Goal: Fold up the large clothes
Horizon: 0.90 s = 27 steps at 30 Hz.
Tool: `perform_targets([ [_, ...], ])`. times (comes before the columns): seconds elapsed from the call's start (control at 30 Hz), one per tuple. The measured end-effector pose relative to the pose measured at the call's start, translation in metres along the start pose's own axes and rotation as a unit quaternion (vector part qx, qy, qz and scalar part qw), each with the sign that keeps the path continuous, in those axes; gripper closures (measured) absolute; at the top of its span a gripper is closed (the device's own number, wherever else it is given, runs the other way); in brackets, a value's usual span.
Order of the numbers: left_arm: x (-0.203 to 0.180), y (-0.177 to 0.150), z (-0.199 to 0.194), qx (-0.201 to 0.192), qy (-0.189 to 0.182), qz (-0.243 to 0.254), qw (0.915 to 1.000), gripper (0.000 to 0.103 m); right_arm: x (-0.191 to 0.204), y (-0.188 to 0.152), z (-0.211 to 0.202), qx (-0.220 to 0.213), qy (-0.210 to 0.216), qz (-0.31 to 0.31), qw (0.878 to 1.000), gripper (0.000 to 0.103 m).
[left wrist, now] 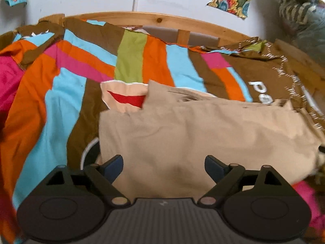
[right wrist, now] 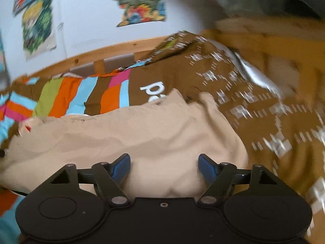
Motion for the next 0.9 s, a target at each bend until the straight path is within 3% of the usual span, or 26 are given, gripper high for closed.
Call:
perform_targets([
  [0.13, -0.007, -0.006, -0.020, 0.039, -0.026, -0.045, 0.9979, 0.005, -0.020, -0.017, -0.001, 0.035, 0.019, 0.096, 0.995, 0.022],
  [0.23, -0.003, -0.020, -0.025, 0.075, -0.039, -0.111, 0.9901, 0.001, -0.031, -0.019, 0.007, 0.047, 0.023, 0.144, 0.988, 0.019],
  [0.3, 0.006, -0.034, -0.020, 0.106, -0.051, -0.173, 0.9779, 0.001, -0.038, -0.016, 0.013, 0.046, 0.022, 0.169, 0.984, 0.018],
  [0.37, 0.020, -0.044, -0.009, 0.134, -0.057, -0.241, 0.9595, 0.001, -0.047, -0.012, 0.020, 0.047, 0.023, 0.203, 0.978, 0.017],
  [0.47, 0.043, -0.044, 0.002, 0.123, -0.052, -0.304, 0.9433, 0.006, -0.064, -0.010, 0.026, 0.037, 0.004, 0.258, 0.965, 0.028],
  [0.53, 0.057, -0.042, 0.006, 0.104, -0.050, -0.338, 0.9341, 0.015, -0.078, -0.007, 0.025, 0.020, -0.011, 0.293, 0.956, 0.036],
  [0.6, 0.065, -0.042, 0.008, 0.092, -0.047, -0.358, 0.9281, 0.027, -0.088, -0.007, 0.027, 0.014, -0.021, 0.318, 0.948, 0.051],
  [0.63, 0.067, -0.042, 0.010, 0.090, -0.039, -0.359, 0.9283, 0.037, -0.091, -0.008, 0.029, 0.017, -0.027, 0.322, 0.946, 0.064],
  [0.67, 0.067, -0.042, 0.011, 0.089, -0.031, -0.355, 0.9302, 0.044, -0.092, -0.008, 0.029, 0.018, -0.035, 0.319, 0.947, 0.078],
  [0.73, 0.067, -0.040, 0.010, 0.083, -0.018, -0.342, 0.9360, 0.066, -0.089, -0.007, 0.025, 0.011, -0.040, 0.292, 0.955, 0.092],
  [0.83, 0.059, -0.033, 0.002, 0.066, -0.020, -0.327, 0.9426, 0.090, -0.082, 0.001, 0.012, -0.008, -0.045, 0.264, 0.963, 0.096],
  [0.9, 0.053, -0.026, -0.007, 0.054, -0.016, -0.304, 0.9509, 0.097, -0.080, 0.005, -0.002, -0.021, -0.047, 0.263, 0.963, 0.097],
])
Point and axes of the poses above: each gripper's, at about its wrist camera, not at the fingertips, and z roughly the way its jaws point, x to its left, y to its top, the point moved 3 cm from there along z, roughly the way its jaws point, and after that the axes turned 6 degrees about -z, right-handed, at the moved point
